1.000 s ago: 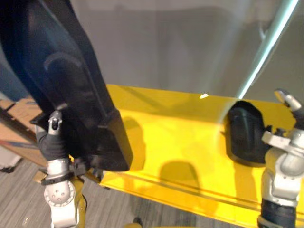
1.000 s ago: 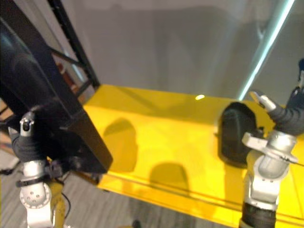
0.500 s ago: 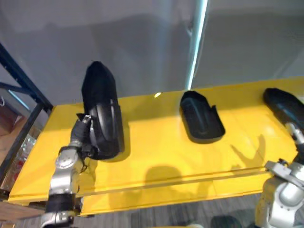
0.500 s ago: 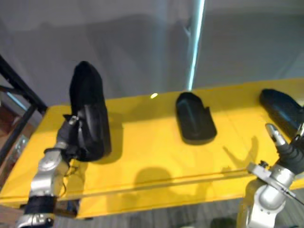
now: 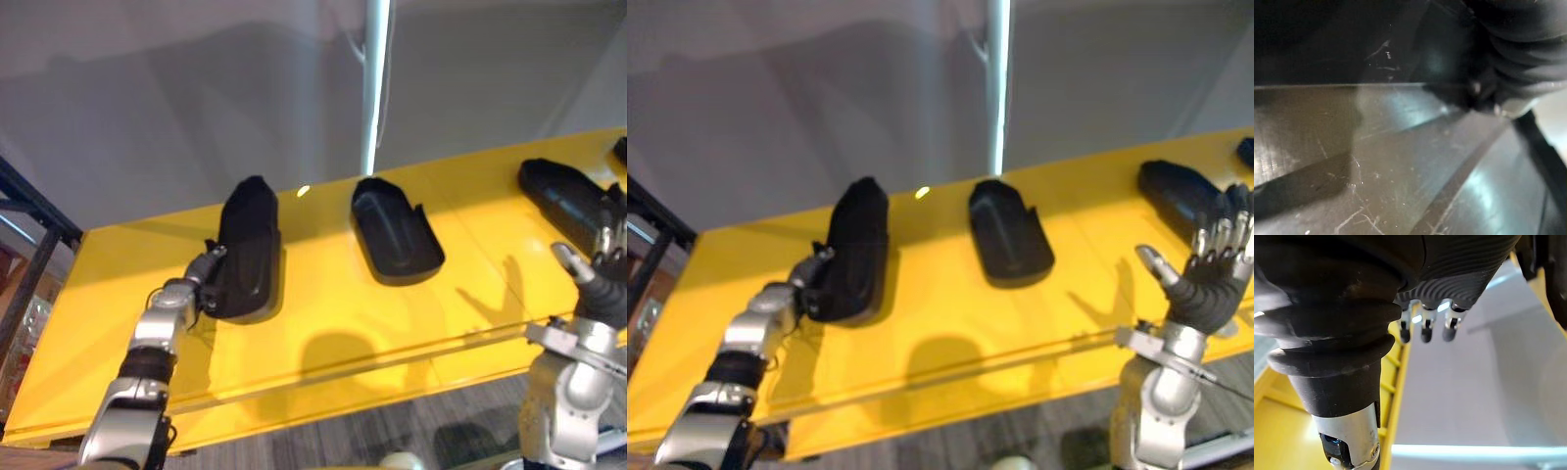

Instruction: Walk over and take plastic housings, then place them on the shelf

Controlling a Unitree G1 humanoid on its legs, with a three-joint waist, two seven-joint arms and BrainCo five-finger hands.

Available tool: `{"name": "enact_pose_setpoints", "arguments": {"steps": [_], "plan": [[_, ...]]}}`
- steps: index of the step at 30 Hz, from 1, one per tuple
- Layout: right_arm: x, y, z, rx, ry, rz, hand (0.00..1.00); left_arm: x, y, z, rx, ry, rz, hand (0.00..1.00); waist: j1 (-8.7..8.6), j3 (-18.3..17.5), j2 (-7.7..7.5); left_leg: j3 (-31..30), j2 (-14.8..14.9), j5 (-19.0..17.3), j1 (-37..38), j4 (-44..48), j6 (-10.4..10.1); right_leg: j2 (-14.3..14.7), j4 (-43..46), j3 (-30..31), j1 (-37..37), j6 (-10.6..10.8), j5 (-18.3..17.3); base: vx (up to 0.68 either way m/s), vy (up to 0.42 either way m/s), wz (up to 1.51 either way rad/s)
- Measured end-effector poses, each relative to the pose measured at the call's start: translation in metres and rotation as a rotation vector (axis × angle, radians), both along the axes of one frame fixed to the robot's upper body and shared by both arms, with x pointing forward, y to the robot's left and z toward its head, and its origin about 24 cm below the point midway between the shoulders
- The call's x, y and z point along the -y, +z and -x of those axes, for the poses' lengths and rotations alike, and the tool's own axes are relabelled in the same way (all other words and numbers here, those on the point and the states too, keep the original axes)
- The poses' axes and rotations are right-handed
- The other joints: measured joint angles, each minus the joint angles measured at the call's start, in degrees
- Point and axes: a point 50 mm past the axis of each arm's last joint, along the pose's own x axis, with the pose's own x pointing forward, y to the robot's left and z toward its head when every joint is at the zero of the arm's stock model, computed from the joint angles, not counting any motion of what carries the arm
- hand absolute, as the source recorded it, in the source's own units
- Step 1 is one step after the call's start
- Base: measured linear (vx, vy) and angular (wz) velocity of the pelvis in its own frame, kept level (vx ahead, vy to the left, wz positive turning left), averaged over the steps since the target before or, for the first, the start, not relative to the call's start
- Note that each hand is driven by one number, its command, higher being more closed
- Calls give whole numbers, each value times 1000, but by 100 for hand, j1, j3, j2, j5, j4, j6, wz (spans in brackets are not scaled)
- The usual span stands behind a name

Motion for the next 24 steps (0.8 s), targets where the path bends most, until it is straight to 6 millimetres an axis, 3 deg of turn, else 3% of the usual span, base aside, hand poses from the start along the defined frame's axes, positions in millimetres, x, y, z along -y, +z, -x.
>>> {"name": "enact_pose_setpoints", "arguments": {"steps": [11, 12, 21, 24], "plan": [[-5, 5, -6, 18, 29, -2, 0, -12, -4, -7, -116, 71, -171, 100, -2, 175, -1, -8, 10, 71, -30, 0, 32, 13, -91, -6, 29, -6, 99, -18, -2, 1], [-5, 5, -6, 17, 29, -2, 0, -13, -4, -7, -116, 75, -176, 0, -2, 180, -8, -7, 10, 73, -30, 0, 32, 16, -99, -5, 32, -6, 106, 0, 0, 0], [-7, 4, -7, 21, 51, -28, 0, -15, -1, -11, -79, 165, -195, 0, -2, 241, -104, -6, 56, 95, -26, -2, 16, 75, -155, -4, 93, -23, 130, 0, 0, 0], [-7, 4, -7, 21, 52, -28, 0, -8, -2, -13, -35, 194, -157, 0, 14, 243, -107, -8, 78, 111, -29, -3, -1, 101, -180, -8, 96, -42, 143, 0, 0, 0]]}}
